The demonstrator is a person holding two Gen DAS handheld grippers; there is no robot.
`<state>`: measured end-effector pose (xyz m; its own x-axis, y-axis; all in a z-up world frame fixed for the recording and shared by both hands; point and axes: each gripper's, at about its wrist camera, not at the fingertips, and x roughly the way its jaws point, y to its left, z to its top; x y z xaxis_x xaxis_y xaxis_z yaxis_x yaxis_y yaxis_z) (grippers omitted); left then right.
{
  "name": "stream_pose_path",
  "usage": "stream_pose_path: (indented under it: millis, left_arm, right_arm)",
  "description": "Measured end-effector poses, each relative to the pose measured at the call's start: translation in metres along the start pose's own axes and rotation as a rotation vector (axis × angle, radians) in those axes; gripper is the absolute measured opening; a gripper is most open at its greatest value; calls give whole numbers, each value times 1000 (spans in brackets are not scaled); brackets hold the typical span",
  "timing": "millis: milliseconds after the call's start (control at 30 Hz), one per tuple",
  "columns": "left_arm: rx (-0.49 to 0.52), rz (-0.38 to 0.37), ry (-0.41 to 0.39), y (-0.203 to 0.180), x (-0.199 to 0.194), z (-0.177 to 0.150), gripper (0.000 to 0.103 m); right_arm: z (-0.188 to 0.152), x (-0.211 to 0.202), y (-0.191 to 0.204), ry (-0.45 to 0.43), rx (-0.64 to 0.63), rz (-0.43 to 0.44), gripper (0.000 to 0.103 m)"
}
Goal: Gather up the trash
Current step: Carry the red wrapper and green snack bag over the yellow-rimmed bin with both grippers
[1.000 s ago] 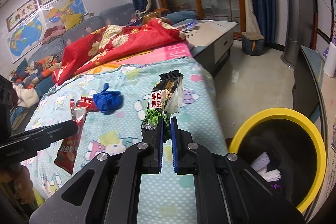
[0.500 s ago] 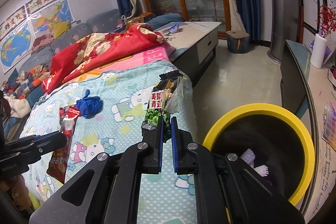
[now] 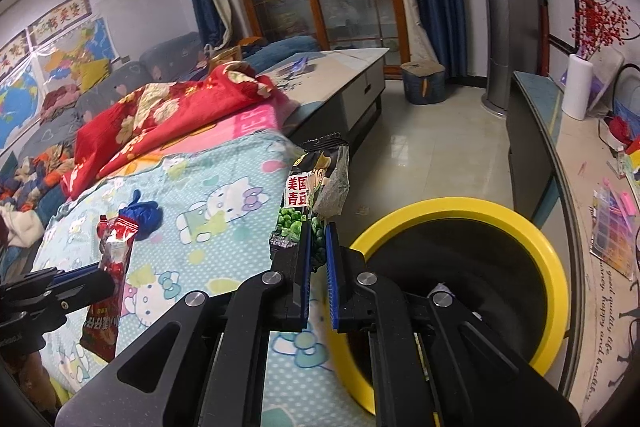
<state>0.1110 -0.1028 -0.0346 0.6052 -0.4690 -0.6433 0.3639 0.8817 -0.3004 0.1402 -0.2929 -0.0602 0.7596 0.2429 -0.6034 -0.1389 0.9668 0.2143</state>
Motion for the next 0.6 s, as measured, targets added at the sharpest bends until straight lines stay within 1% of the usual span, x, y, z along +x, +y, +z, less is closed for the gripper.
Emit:
stream_pose_path:
  millis: [433, 600]
  left_arm:
    - [73, -45, 3, -40, 20, 12, 14]
    - [103, -51, 1, -54, 28, 17, 14]
  right_arm:
    - [-2, -13, -36, -32, 53, -72, 7]
    - [-4, -16, -51, -39, 79, -95, 7]
